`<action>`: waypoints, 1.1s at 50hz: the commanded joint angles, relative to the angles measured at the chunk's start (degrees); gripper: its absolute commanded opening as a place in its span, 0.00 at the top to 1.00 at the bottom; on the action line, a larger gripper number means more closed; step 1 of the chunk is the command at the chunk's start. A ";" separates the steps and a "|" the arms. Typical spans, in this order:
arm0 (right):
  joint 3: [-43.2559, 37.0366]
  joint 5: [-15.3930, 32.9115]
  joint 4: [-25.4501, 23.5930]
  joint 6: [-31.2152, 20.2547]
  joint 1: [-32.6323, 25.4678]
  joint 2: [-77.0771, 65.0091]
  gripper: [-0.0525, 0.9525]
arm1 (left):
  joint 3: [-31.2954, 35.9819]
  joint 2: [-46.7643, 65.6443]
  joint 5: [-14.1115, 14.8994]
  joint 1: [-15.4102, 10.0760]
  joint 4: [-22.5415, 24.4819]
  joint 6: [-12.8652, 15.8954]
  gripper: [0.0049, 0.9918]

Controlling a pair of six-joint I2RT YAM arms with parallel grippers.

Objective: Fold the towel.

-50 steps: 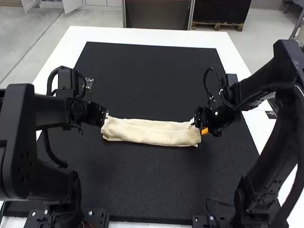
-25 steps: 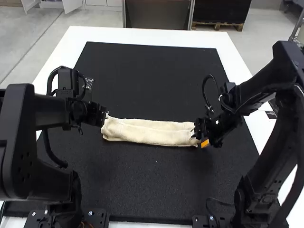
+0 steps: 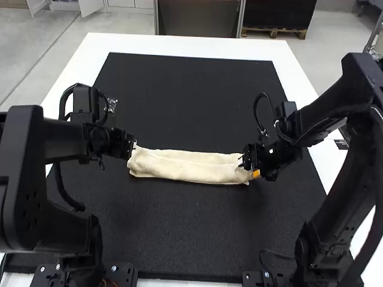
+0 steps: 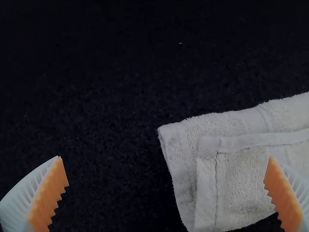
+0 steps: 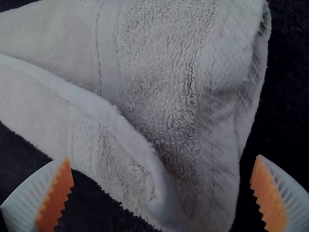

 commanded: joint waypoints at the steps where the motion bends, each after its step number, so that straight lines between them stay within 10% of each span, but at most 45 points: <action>1: 0.95 -0.86 0.27 1.69 1.27 -0.62 0.10 | 0.37 -1.61 0.66 0.08 0.10 -0.58 0.04; 21: -0.63 -0.24 2.91 1.60 1.62 2.36 0.11 | 0.37 -1.61 0.66 -0.01 0.10 -0.58 0.04; 30: -0.98 -0.24 3.17 0.54 1.97 3.42 0.40 | 0.37 -1.61 0.75 0.08 0.10 -0.67 0.04; 37: -1.07 -0.24 4.14 -0.25 1.97 3.42 0.97 | 0.37 -2.22 0.66 0.08 0.10 -0.84 0.04; 55: 0.42 -2.18 3.44 0.63 1.70 2.89 0.97 | 0.02 -3.02 0.66 0.08 0.80 -2.34 0.04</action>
